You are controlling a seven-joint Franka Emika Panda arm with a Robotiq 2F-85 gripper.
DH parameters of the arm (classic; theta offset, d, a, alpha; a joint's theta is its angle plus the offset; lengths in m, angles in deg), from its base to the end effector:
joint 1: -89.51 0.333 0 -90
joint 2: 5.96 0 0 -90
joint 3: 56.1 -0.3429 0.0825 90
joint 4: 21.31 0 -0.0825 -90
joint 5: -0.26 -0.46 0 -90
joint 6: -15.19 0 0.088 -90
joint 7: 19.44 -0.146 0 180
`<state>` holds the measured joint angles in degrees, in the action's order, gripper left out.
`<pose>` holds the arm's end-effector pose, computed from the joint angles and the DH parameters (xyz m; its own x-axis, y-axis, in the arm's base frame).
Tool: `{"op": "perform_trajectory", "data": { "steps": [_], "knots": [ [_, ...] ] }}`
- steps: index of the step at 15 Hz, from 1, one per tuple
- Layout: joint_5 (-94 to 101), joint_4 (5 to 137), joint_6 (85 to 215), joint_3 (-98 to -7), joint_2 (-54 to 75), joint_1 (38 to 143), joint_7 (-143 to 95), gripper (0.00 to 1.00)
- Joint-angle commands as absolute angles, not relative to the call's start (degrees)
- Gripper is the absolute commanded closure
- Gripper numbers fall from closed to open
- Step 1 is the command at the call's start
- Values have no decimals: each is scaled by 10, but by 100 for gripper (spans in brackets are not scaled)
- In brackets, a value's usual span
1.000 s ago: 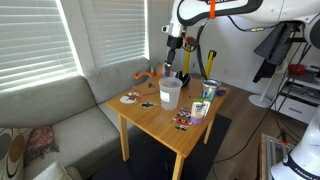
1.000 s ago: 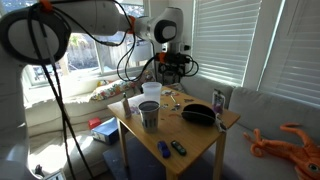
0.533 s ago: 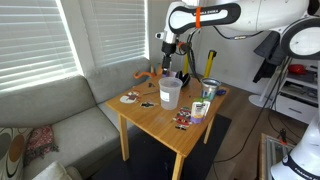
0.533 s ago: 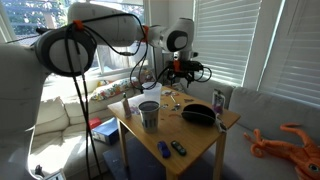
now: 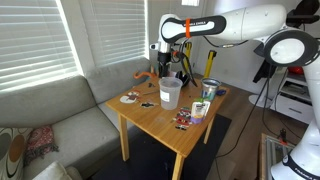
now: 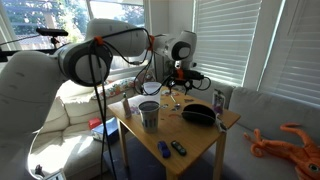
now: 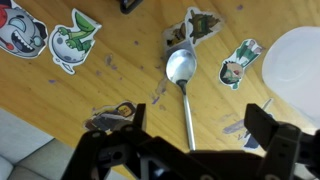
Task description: Place the silver and clear containers upright then put the silver spoon in the clear container.
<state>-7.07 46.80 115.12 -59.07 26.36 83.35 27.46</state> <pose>0.8065 -0.0377 0.4317 0.7434 0.6605 0.1047 0.6688 -0.7350 -0.1119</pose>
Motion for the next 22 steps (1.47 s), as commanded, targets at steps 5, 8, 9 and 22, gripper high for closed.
{"op": "perform_trajectory", "data": {
  "steps": [5,8,9,22],
  "knots": [
    [-55,430,1131,-599,305,834,317,0],
    [-52,436,1139,-600,307,838,324,0],
    [-51,438,1139,-601,307,840,326,0],
    [-36,458,1197,-604,316,858,316,2]
  ]
}}
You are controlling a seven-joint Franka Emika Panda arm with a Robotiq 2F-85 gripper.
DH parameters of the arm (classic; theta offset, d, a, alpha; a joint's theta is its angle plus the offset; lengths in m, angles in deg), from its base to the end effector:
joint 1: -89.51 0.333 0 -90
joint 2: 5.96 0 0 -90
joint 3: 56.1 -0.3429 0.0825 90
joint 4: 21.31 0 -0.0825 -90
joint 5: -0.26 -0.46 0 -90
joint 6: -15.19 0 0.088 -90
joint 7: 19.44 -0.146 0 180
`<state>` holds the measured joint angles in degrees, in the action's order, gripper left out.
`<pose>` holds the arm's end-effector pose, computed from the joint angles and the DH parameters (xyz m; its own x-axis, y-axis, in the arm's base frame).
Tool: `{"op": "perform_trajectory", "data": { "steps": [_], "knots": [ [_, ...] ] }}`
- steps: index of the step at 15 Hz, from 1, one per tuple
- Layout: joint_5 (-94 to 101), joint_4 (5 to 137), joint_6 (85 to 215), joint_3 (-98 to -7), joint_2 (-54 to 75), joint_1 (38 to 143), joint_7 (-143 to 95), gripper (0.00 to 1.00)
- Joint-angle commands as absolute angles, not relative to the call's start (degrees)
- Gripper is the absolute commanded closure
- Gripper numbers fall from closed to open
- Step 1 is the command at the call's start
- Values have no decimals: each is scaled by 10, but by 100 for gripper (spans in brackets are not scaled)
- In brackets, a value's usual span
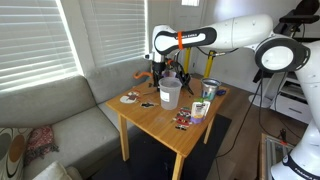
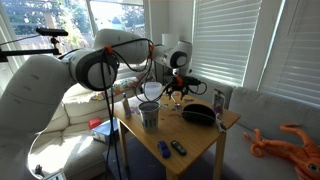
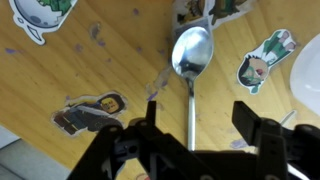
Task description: Place the silver and clear containers upright then put the silver spoon in the clear container.
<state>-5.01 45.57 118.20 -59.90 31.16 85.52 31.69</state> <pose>0.8246 -0.0044 0.3797 0.6572 0.7485 0.0891 0.7536 -0.6504 -0.0949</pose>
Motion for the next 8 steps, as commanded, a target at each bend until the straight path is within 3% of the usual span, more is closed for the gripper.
{"op": "perform_trajectory", "data": {
  "steps": [1,2,3,5,8],
  "knots": [
    [-36,460,1199,-605,317,859,316,0],
    [-35,462,1202,-605,317,860,315,0],
    [-36,463,1203,-605,318,860,315,27],
    [-34,464,1203,-605,320,861,316,31],
    [-30,463,1205,-602,323,862,311,53]
  ]
}}
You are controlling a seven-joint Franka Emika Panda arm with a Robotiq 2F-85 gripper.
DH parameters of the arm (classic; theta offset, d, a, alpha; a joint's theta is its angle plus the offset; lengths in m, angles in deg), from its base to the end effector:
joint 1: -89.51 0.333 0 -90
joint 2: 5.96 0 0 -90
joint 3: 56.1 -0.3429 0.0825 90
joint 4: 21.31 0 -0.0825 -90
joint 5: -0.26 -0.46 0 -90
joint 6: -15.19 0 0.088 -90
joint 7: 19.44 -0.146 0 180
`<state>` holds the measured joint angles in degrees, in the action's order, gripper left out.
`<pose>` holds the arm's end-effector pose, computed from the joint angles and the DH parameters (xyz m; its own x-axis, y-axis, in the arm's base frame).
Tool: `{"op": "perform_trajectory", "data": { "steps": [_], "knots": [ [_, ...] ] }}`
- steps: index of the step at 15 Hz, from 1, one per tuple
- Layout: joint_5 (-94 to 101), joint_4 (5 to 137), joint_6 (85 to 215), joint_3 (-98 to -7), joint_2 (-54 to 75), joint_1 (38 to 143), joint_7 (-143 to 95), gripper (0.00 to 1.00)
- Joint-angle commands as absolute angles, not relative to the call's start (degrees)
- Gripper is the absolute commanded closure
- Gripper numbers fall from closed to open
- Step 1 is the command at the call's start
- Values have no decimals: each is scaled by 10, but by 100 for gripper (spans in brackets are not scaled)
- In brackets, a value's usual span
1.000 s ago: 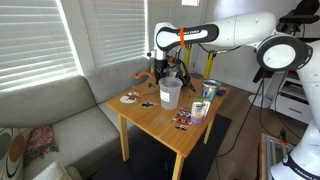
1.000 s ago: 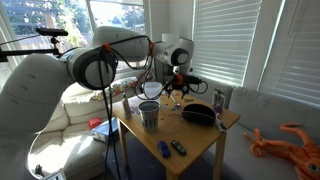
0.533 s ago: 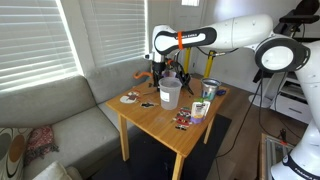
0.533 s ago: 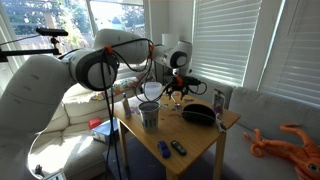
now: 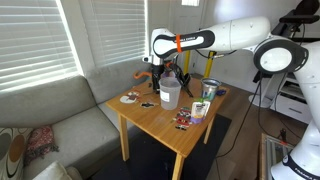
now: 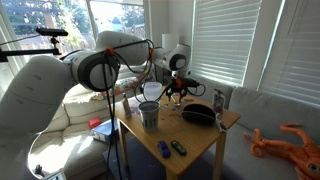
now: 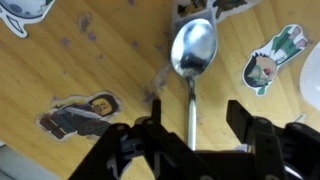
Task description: Place the silver and clear containers upright then put the silver spoon in the clear container.
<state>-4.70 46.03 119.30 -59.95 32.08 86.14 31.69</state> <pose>0.8265 0.0043 0.3636 0.6495 0.7559 0.0827 0.7601 -0.6427 -0.0959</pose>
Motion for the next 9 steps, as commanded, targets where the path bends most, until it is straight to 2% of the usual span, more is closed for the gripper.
{"op": "perform_trajectory", "data": {
  "steps": [1,6,9],
  "knots": [
    [-28,461,1207,-602,323,862,310,61],
    [-19,462,1217,-598,320,862,296,95],
    [-13,461,1217,-597,319,864,285,100]
  ]
}}
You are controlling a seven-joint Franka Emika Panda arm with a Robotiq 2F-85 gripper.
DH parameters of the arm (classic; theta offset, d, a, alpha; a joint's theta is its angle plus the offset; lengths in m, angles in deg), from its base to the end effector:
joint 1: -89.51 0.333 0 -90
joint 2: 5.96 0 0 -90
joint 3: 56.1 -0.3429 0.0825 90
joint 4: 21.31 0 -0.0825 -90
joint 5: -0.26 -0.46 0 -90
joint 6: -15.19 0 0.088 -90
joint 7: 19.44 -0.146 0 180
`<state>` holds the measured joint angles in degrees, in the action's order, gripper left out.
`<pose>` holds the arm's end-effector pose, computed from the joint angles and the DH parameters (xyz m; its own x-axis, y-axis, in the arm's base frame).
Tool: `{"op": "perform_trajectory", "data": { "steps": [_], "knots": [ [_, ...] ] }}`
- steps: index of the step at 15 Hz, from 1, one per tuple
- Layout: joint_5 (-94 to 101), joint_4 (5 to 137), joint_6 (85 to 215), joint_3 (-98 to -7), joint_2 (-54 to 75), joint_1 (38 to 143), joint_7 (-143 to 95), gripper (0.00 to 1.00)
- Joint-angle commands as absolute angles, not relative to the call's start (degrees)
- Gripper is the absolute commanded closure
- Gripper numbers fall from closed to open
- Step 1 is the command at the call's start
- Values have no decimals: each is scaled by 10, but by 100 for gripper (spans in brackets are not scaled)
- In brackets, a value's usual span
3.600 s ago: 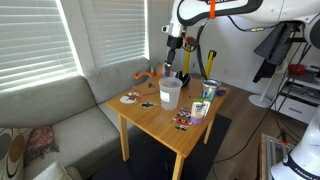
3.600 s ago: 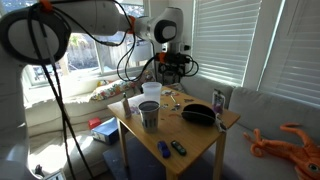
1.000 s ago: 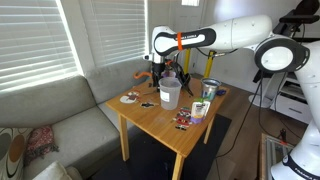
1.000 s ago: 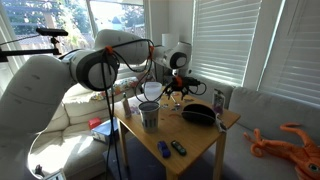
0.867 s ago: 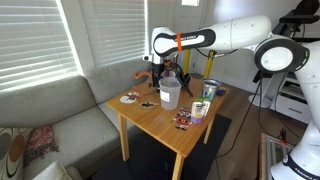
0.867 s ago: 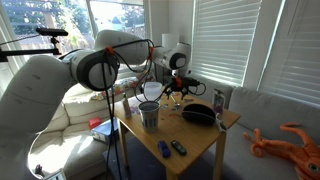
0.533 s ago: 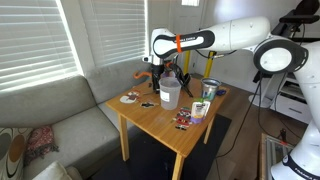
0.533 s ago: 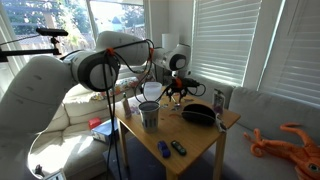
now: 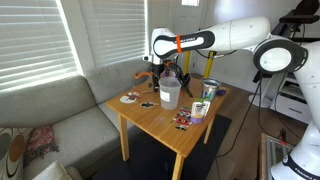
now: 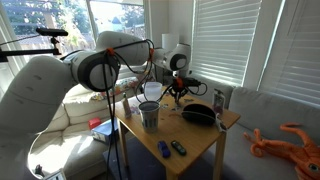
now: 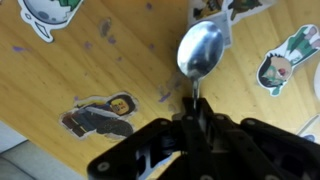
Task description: Place the silver and clear containers upright then put the silver spoon in the clear container.
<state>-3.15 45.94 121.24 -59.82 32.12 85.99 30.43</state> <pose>0.8317 -0.0030 0.3664 0.6641 0.7431 0.0824 0.7475 -0.6621 -0.0532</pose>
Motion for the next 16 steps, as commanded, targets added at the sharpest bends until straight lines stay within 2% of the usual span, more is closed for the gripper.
{"op": "perform_trajectory", "data": {
  "steps": [1,16],
  "knots": [
    [-12,461,1214,-597,318,864,282,99],
    [-34,459,1168,-598,209,841,279,98]
  ]
}}
